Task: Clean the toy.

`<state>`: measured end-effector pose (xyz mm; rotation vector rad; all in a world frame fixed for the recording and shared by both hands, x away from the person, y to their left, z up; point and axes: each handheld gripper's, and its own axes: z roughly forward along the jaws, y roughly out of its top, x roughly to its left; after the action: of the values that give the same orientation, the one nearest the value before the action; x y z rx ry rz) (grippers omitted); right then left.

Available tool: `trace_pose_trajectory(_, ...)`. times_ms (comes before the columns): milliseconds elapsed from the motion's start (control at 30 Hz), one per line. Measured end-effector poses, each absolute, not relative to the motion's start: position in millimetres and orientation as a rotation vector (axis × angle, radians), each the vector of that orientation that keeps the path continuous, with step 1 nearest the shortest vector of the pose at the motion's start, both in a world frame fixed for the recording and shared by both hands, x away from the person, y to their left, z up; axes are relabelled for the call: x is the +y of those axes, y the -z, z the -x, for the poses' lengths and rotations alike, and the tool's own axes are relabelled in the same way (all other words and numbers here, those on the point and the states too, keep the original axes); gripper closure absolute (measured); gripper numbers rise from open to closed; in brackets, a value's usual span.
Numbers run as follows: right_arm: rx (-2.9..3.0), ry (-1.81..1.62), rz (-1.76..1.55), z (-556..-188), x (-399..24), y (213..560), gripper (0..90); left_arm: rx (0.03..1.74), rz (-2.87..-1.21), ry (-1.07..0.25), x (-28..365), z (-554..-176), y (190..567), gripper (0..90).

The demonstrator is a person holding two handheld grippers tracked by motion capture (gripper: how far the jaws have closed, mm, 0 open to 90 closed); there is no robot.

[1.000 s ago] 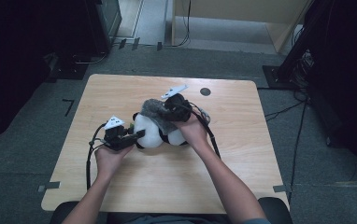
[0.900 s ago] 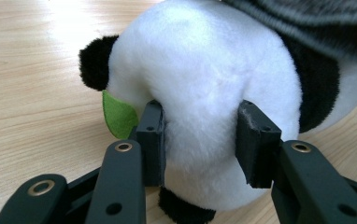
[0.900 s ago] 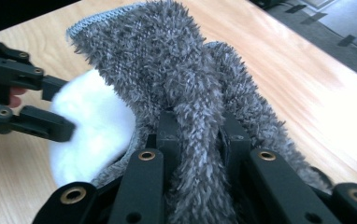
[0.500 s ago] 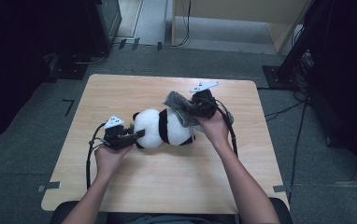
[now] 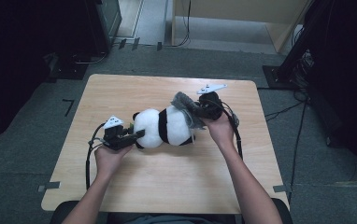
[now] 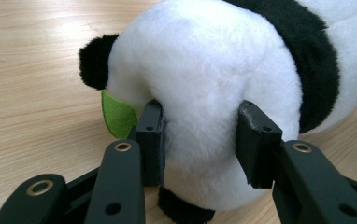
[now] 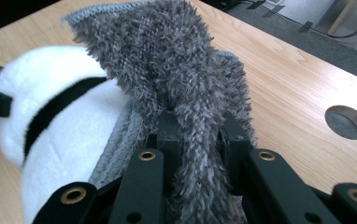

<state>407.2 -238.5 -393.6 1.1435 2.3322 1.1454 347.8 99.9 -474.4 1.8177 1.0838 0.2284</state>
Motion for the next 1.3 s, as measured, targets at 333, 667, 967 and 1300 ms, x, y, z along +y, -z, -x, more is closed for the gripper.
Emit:
trace_pose_trajectory(333, 2.356, -1.233, -1.068, -401, -213, 368, 76.1, 1.088, -1.813, -0.231, 100, -347, 474, 57.5)
trace_pose_trajectory(667, 2.449, -1.240, -0.966, -401, -159, 372, 76.0, 1.089, -1.812, -0.228, 100, -347, 474, 57.5)
trace_pose_trajectory(967, 2.526, -1.185, -0.888, -399, -112, 386, 75.9, 1.089, -1.815, -0.233, 99, -347, 473, 57.5)
trace_pose_trajectory(1300, 2.548, -1.173, -0.874, -400, -106, 406, 75.5, 1.092, -1.823, -0.250, 98, -346, 472, 57.5)
